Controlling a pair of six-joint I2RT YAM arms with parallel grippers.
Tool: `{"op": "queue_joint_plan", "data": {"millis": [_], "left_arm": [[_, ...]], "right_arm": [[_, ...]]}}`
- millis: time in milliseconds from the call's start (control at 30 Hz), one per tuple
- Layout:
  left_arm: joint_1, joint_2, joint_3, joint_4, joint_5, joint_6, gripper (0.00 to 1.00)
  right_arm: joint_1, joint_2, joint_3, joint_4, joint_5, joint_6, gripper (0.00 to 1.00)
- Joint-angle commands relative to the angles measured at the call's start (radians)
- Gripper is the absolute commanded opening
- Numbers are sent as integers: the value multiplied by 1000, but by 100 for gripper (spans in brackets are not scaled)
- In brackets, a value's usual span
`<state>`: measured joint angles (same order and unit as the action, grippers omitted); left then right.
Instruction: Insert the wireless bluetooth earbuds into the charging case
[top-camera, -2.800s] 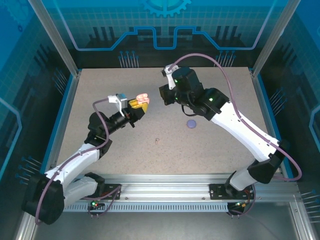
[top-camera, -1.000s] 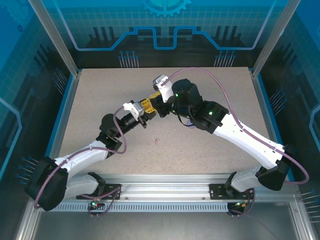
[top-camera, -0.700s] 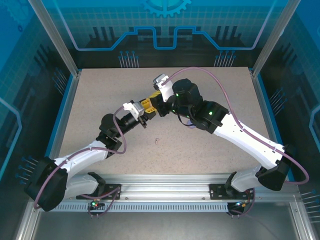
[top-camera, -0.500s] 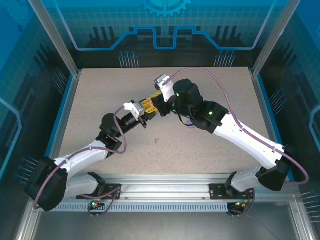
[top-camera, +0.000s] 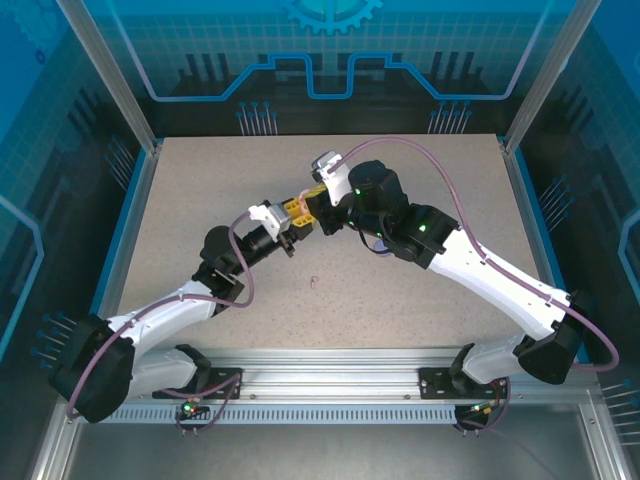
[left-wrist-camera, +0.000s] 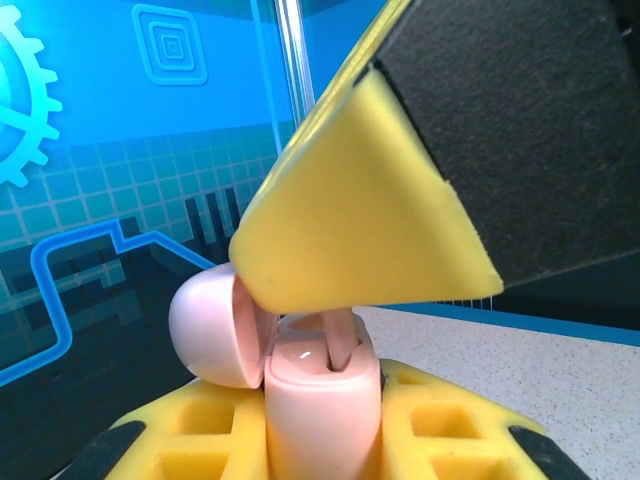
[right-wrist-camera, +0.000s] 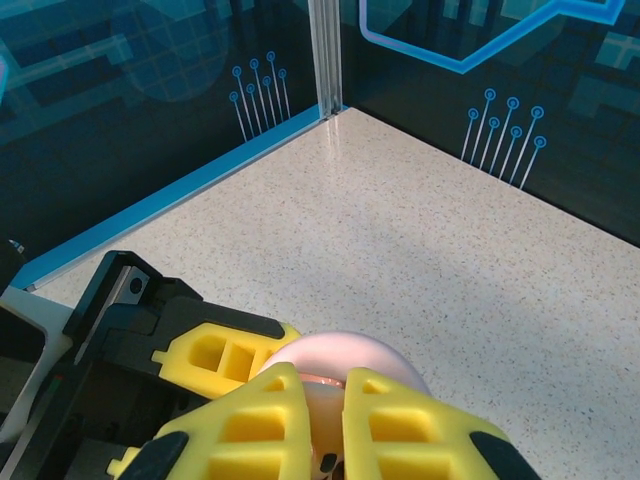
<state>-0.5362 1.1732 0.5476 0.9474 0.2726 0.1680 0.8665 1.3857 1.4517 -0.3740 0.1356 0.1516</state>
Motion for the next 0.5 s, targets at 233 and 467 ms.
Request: {"op": "queue_joint_plan", "data": {"millis": [233,467], "left_arm": [[-6,-31,43,28,-28,32,0],[-7,-28,45,24,-31,29,0]], "right_arm": [[2,-15,-28,13,-123,-53,12],[0,-17,9,-3,-63,-26,45]]}}
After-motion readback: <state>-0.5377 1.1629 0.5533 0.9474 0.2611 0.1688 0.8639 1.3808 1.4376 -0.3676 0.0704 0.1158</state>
